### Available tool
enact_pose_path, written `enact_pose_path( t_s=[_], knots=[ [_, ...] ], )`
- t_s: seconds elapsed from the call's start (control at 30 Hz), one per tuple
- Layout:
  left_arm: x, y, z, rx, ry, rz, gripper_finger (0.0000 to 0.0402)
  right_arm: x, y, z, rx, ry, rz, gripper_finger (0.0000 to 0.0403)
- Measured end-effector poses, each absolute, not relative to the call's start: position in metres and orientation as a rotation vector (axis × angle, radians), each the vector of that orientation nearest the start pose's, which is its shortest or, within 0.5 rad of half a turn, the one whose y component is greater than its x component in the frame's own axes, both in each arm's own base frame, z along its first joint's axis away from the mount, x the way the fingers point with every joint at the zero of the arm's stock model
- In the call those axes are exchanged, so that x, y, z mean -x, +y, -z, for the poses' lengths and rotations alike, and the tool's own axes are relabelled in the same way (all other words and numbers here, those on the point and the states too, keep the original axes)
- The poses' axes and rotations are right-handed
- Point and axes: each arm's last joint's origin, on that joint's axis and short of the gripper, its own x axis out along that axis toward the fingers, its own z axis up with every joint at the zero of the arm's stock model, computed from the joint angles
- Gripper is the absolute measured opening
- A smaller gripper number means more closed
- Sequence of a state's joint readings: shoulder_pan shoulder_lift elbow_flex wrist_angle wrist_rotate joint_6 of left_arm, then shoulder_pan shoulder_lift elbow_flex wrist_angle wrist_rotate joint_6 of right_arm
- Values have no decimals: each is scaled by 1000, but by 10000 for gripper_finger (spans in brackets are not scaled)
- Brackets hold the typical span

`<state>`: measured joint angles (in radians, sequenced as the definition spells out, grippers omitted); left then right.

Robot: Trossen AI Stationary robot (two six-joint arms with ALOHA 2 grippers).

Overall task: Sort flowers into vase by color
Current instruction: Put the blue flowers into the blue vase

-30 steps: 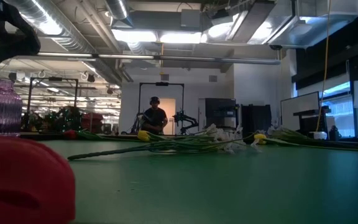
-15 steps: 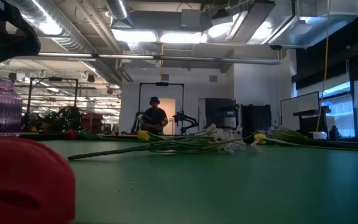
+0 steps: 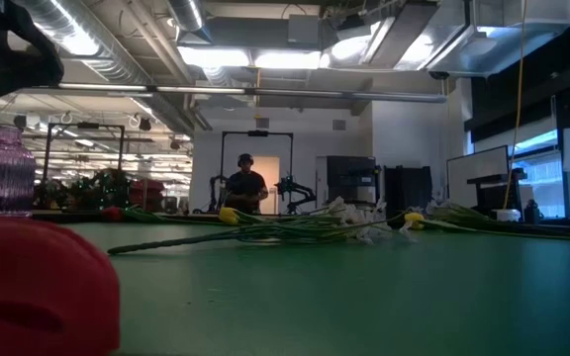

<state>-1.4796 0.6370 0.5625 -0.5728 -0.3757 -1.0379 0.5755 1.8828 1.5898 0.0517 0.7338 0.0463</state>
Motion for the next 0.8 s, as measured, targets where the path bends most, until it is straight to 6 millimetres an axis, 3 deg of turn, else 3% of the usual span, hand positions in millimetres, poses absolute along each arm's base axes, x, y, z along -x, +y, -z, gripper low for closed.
enact_pose_path(
  t_s=[0.2,0.5,0.8],
  knots=[
    [-24,-140,-238,287,868,695,109,-379,223,-320,101,189,162,253],
    [-26,-149,-230,200,839,638,12,-379,223,-320,101,189,162,253],
    [-27,-148,-229,176,804,614,18,-379,223,-320,101,189,162,253]
  ],
)
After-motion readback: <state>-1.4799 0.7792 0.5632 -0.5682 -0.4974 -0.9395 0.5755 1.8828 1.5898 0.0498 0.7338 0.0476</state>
